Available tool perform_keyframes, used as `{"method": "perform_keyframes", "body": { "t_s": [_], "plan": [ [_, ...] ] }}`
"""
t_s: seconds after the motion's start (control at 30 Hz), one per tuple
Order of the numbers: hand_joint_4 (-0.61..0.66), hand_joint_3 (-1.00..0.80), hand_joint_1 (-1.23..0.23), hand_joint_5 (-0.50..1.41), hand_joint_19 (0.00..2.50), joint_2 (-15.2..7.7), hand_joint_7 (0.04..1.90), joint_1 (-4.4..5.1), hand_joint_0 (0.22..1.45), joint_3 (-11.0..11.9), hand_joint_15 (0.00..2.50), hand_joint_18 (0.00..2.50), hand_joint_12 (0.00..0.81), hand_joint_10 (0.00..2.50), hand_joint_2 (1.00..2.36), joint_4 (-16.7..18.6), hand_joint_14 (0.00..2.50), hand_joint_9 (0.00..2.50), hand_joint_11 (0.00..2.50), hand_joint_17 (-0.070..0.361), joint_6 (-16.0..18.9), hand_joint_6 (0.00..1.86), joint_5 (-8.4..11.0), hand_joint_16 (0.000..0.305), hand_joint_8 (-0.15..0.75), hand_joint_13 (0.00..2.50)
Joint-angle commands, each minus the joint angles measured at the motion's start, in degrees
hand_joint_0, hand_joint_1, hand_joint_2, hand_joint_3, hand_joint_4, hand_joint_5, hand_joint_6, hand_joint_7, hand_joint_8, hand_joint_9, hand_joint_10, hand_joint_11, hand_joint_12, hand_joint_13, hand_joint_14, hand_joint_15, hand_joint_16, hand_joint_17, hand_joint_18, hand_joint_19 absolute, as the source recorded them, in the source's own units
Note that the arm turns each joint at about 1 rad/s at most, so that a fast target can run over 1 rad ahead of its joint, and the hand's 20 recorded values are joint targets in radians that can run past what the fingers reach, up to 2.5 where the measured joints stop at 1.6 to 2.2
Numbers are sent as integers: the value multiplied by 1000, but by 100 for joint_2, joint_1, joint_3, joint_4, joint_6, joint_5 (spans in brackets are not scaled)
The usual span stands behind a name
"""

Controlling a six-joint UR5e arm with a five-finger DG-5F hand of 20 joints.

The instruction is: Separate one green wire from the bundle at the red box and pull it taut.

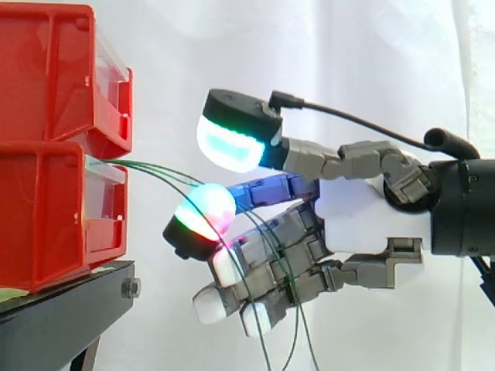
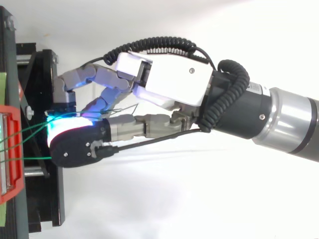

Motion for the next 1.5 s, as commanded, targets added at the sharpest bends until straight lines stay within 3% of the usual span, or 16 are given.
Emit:
{"method": "perform_keyframes", "body": {
  "t_s": [0.0,0.07,0.1,0.17,0.37,0.53,0.77,1.17,1.37,1.43,1.47],
  "plan": [
    [205,-406,-502,-144,698,1,1311,17,595,-196,371,807,358,21,1009,358,16,1058,587,108,-28,768,46,48,313,905],
    [210,-443,-526,-152,695,1,1293,43,572,-345,371,812,360,21,1005,674,15,1044,590,109,-124,772,73,49,310,905],
    [212,-457,-525,-154,685,1,1285,26,567,-222,374,814,358,19,1003,437,14,1039,587,110,-37,772,55,49,312,906],
    [201,-500,-501,-157,679,1,1260,61,545,-354,376,815,361,19,1000,736,14,1030,584,112,-177,750,90,50,315,906],
    [195,-500,-446,-157,672,-8,1253,78,520,-354,371,821,368,18,1000,762,13,1015,573,117,-203,689,125,52,317,905],
    [207,-500,-443,-157,681,-202,1254,52,522,-345,388,829,370,20,1000,929,14,1024,586,116,-72,668,125,52,321,925],
    [189,-500,-370,-151,686,-202,1305,-1,533,-275,402,829,365,20,1000,885,16,1032,586,115,7,603,125,51,315,938],
    [184,-500,-396,-147,688,-202,1375,-36,550,-284,421,830,363,19,1000,859,15,1043,593,114,16,549,117,51,314,957],
    [180,-425,-433,-155,688,-202,1311,-71,587,-240,437,822,355,22,1007,753,17,1067,608,110,157,615,73,49,313,970],
    [178,-400,-452,-158,690,-193,1291,-89,594,-99,437,821,354,21,1009,507,15,1078,623,110,218,637,2,49,311,973],
    [176,-380,-467,-162,689,-193,1268,-89,601,-143,441,821,353,22,1011,604,16,1082,632,109,210,656,20,49,312,979]
  ]
}}
